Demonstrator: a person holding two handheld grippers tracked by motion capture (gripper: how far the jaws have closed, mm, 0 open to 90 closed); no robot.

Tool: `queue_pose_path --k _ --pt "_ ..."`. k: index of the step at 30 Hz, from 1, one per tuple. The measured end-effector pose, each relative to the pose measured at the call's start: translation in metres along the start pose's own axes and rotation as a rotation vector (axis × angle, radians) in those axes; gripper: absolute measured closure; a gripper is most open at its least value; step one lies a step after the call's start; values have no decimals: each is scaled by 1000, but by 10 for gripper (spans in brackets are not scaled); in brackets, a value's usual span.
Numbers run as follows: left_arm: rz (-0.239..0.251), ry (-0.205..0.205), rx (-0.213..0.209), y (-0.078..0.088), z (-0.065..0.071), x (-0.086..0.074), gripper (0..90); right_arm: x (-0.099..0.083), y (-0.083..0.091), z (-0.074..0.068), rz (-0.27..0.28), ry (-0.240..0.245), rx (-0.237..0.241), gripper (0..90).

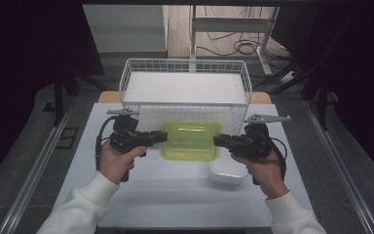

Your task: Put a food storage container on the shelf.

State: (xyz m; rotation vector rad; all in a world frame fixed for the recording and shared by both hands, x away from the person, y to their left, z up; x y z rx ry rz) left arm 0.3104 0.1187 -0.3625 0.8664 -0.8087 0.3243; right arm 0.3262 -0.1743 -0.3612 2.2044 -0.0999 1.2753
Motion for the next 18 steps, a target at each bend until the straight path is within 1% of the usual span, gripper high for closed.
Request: queue_pose_path --k 5,11,18 --pt "10 -8 7 -1 -3 10 793 10 -1 4 14 4 -1 778" --pt "27 -9 5 -2 -9 19 793 20 -5 9 23 15 -2 779" --pt "47 -14 7 1 -14 34 794 37 -7 10 34 33 -5 780"
Point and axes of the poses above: each handheld gripper's, and its own axes: y roughly backward along the jaws, x roughly out of its top, z roughly to its right, the point moved 3 cm from there along -y, roughly forward along the jaws, and after that the axes turned 8 degrees about x, right-handed, at the moved point
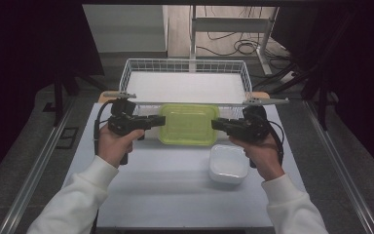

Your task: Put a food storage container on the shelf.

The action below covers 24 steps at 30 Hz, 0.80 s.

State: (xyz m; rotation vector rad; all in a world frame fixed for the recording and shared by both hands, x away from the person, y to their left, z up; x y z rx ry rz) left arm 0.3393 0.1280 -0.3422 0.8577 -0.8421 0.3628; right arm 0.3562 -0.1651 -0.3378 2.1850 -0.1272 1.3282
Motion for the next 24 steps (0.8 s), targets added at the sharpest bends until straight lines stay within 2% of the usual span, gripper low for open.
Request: queue_pose_path --k 7,11,17,21,24 --pt "13 -15 10 1 -5 20 795 19 -3 6 16 10 -3 782" --pt "16 -1 0 -2 -9 34 795 33 -4 10 18 19 -6 781" --pt "25 -12 10 -5 -17 56 796 55 -8 21 18 21 -2 783" --pt "15 2 2 -12 -25 73 795 69 -13 32 26 8 2 785" --pt "-1 20 -18 -19 -31 83 795 77 -14 40 32 -18 11 786"
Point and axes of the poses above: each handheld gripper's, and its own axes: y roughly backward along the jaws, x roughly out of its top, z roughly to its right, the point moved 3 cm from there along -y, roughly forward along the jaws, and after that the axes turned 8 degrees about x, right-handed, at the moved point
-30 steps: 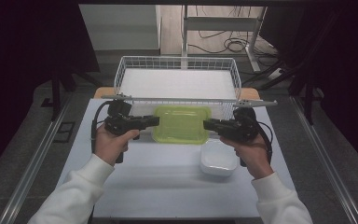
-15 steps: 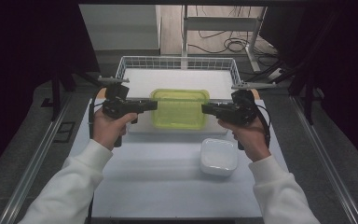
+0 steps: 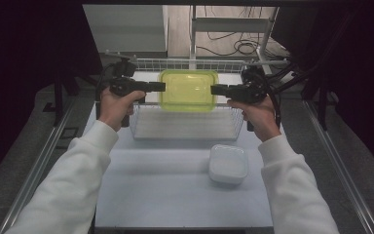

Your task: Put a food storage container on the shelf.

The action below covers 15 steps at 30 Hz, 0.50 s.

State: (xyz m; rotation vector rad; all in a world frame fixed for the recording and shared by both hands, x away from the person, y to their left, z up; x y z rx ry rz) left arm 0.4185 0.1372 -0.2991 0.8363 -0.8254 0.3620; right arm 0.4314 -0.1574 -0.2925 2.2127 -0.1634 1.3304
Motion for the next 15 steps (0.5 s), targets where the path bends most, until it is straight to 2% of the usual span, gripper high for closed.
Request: queue_pose_path --k 4,15 --pt "-15 26 -24 -9 -8 8 797 8 -1 8 -3 -13 2 786" --pt "-77 67 -23 -26 -23 24 797 16 -13 32 -9 -103 22 789"
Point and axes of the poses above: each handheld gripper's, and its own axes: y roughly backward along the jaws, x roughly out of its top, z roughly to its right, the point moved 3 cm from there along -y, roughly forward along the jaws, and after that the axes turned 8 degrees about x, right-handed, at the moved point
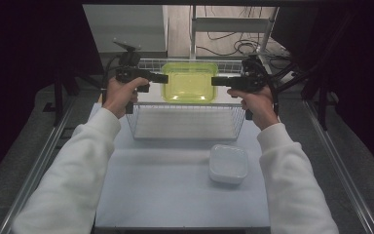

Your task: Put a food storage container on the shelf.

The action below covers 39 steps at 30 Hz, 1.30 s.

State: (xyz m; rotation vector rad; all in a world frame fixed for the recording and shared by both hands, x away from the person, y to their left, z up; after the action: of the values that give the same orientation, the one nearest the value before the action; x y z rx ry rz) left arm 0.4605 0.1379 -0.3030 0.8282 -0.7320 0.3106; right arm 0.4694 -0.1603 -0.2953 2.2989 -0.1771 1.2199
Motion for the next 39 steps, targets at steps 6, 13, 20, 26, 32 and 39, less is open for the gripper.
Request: queue_pose_path --k 6,13,20,26,32,39 --pt "-18 28 -6 -6 -5 7 798 6 -2 6 3 -35 0 791" --pt "-49 62 0 -14 -19 8 797 7 -14 15 -27 -101 -10 792" --pt "-78 107 -7 -24 -32 10 797 6 -25 27 -47 -169 -9 791" --pt "-90 219 -32 -32 -40 15 795 11 -33 36 -50 -228 -24 776" --pt "-97 298 -24 -43 -50 20 784 11 -44 51 -39 -332 -41 748" --pt "-91 328 -43 -52 -59 18 750 9 -52 63 -2 -405 -42 720"
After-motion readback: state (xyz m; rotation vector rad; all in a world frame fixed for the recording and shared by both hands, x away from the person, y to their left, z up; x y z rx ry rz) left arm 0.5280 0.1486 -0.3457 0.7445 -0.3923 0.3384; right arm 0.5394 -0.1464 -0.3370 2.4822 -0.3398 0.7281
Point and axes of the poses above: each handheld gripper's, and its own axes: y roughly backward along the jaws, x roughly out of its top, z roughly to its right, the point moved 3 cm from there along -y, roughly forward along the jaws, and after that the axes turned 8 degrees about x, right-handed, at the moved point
